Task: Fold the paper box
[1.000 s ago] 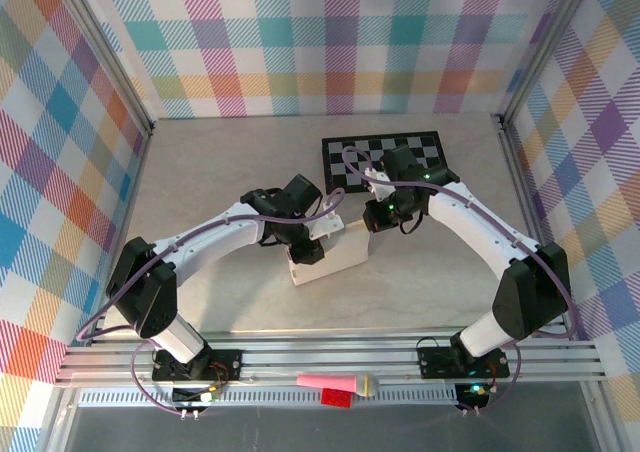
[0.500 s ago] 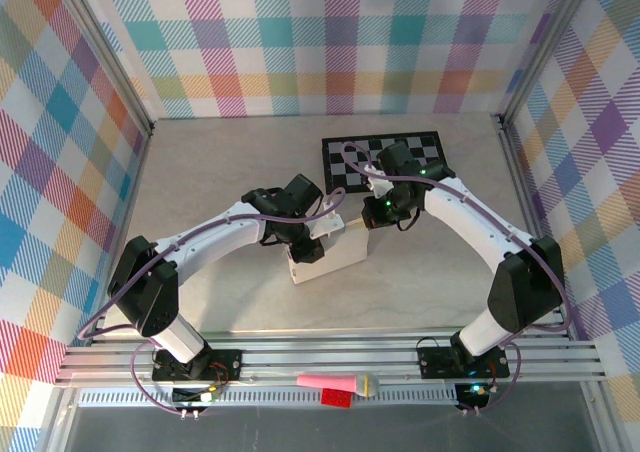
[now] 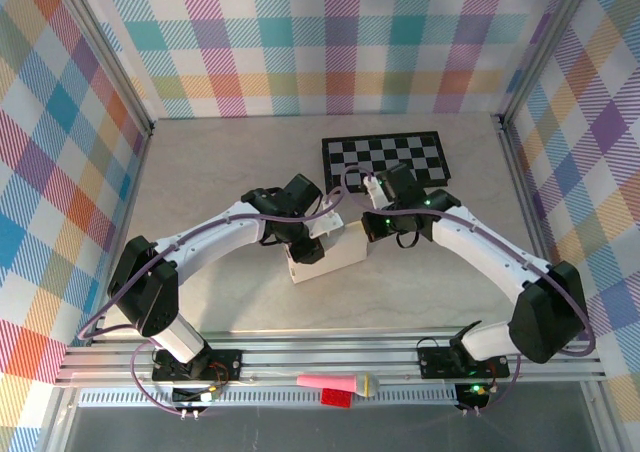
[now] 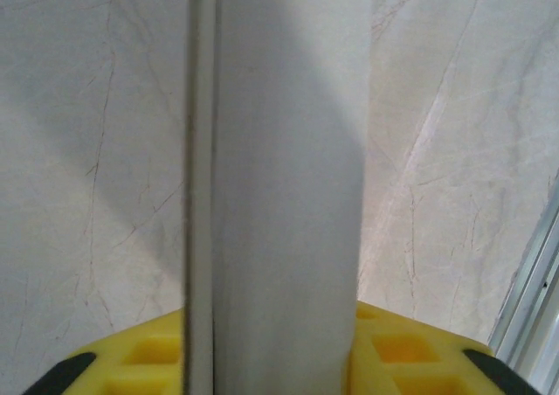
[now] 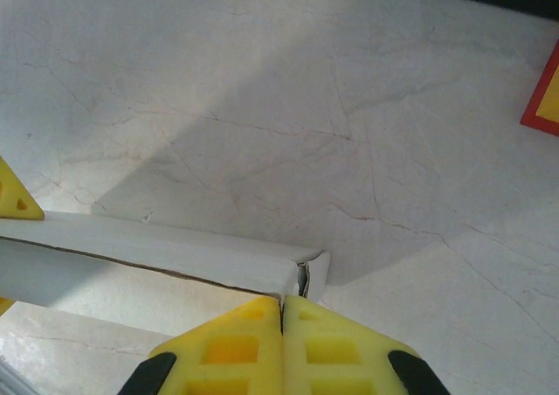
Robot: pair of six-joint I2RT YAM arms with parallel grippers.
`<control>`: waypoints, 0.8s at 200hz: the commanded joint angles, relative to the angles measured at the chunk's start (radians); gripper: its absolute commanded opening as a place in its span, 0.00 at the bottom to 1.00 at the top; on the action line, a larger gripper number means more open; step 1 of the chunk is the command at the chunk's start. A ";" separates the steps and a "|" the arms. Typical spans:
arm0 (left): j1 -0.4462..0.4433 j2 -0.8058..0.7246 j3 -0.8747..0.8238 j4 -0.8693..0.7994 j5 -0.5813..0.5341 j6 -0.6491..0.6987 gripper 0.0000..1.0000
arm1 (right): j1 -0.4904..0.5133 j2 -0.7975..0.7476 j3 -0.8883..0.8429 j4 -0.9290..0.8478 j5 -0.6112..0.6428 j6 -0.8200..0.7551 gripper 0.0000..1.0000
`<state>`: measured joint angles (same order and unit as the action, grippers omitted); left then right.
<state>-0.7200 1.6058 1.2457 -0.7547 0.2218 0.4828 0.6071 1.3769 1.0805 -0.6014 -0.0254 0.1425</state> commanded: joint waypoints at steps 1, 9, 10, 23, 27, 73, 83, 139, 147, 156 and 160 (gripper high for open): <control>0.032 -0.025 -0.015 0.074 -0.022 -0.049 0.39 | 0.040 -0.020 -0.064 0.005 0.020 0.003 0.00; 0.036 -0.032 -0.021 0.080 -0.019 -0.061 0.41 | 0.048 -0.025 -0.077 0.012 0.033 0.008 0.00; 0.036 -0.034 -0.021 0.082 -0.019 -0.062 0.41 | 0.049 -0.025 -0.077 0.014 0.035 0.009 0.00; 0.039 -0.045 -0.028 0.087 -0.016 -0.079 0.43 | 0.063 -0.036 -0.092 0.025 0.055 0.019 0.00; 0.039 -0.047 -0.029 0.087 -0.013 -0.082 0.44 | 0.066 -0.037 -0.094 0.029 0.062 0.021 0.00; 0.039 -0.087 -0.063 0.095 -0.015 -0.117 0.48 | 0.106 -0.057 -0.127 0.047 0.126 0.059 0.00; 0.039 -0.095 -0.066 0.094 -0.018 -0.125 0.48 | 0.111 -0.061 -0.131 0.048 0.131 0.069 0.00; 0.040 -0.118 -0.080 0.103 -0.017 -0.165 0.50 | 0.153 -0.065 -0.151 0.053 0.175 0.104 0.00; 0.039 -0.125 -0.081 0.107 -0.017 -0.173 0.50 | 0.156 -0.065 -0.150 0.054 0.181 0.107 0.00; 0.039 -0.135 -0.084 0.113 -0.018 -0.187 0.51 | 0.159 -0.063 -0.146 0.054 0.189 0.112 0.00; 0.039 -0.140 -0.085 0.117 -0.018 -0.194 0.51 | 0.162 -0.062 -0.146 0.054 0.191 0.113 0.00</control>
<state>-0.6903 1.5166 1.1709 -0.6762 0.2073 0.3355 0.7475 1.3048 0.9676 -0.4778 0.1631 0.2279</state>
